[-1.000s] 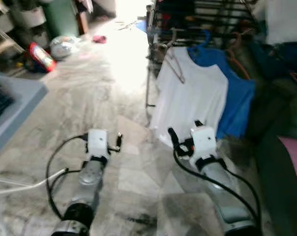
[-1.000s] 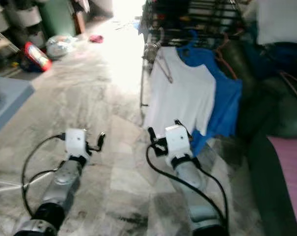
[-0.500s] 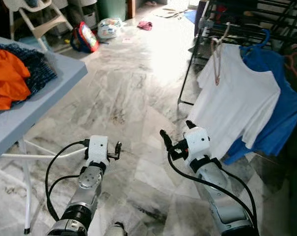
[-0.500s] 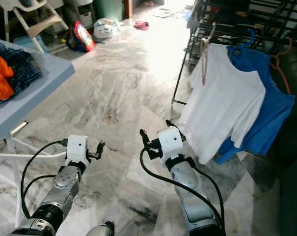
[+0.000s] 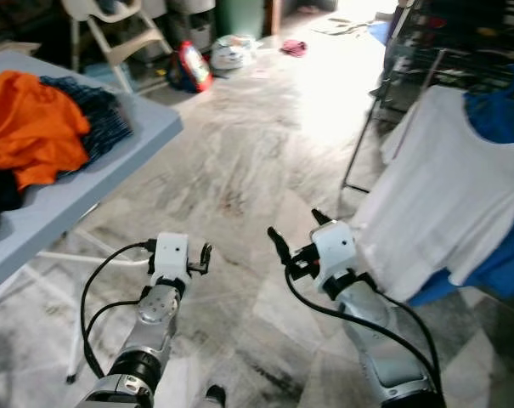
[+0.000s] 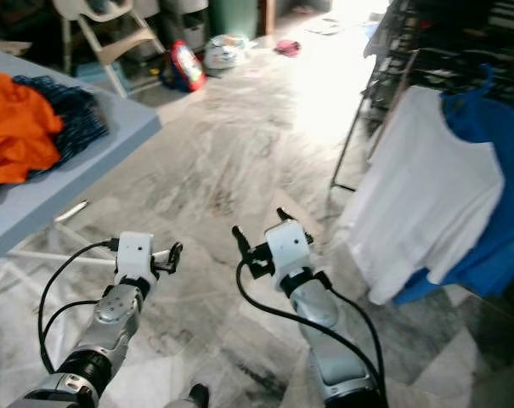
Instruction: Hang hanger
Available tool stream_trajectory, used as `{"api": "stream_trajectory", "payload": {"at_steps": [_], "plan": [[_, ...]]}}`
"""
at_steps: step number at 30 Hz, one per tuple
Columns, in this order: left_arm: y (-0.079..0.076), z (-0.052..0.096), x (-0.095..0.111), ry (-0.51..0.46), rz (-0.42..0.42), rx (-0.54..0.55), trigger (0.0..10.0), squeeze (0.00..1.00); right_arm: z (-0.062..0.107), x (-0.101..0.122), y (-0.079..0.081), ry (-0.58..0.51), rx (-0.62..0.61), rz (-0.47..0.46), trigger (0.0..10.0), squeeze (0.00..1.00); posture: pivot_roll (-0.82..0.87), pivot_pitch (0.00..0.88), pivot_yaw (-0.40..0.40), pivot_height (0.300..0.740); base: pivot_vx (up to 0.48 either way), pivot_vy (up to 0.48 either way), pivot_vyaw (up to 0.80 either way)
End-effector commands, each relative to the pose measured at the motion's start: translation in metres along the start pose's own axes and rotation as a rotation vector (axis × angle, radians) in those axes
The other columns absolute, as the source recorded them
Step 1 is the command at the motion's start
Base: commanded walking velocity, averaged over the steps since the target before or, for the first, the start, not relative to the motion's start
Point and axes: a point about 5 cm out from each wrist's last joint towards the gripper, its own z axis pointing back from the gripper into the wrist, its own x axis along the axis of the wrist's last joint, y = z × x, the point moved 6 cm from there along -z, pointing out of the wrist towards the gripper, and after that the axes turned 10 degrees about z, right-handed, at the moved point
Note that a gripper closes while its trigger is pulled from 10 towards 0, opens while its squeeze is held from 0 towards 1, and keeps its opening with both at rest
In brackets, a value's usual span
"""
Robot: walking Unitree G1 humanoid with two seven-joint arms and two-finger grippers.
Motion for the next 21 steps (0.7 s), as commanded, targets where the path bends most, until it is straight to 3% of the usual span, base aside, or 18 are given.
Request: {"api": "stream_trajectory", "payload": {"at_steps": [1,10,15,21], "plan": [[0.0097,0.0024,-0.0041,0.012,0.000,0.031,10.0,0.00,-0.0016,0.0037,0.0123,-0.016,0.041,-0.013,10.0,0.00,0.07,0.135,-0.020,0.740,0.000,0.000,0.79],[0.0089,0.0027,-0.0044,0.009,-0.004,0.031,10.0,0.00,-0.0008,0.0041,0.0167,-0.022,0.079,-0.009,10.0,0.00,0.07,0.139,-0.016,0.740,0.000,0.000,0.79],[0.0173,0.0026,-0.0016,-0.001,-0.036,0.070,10.0,0.00,0.0004,0.0029,0.0185,-0.021,0.086,-0.025,10.0,0.00,0.08,0.139,-0.008,0.740,0.000,0.000,0.78],[0.0147,0.0028,-0.0033,0.010,-0.018,0.035,10.0,0.00,-0.0010,0.0026,0.0166,-0.023,0.067,-0.037,10.0,0.00,0.08,0.128,-0.003,0.740,0.000,0.000,0.78]]}}
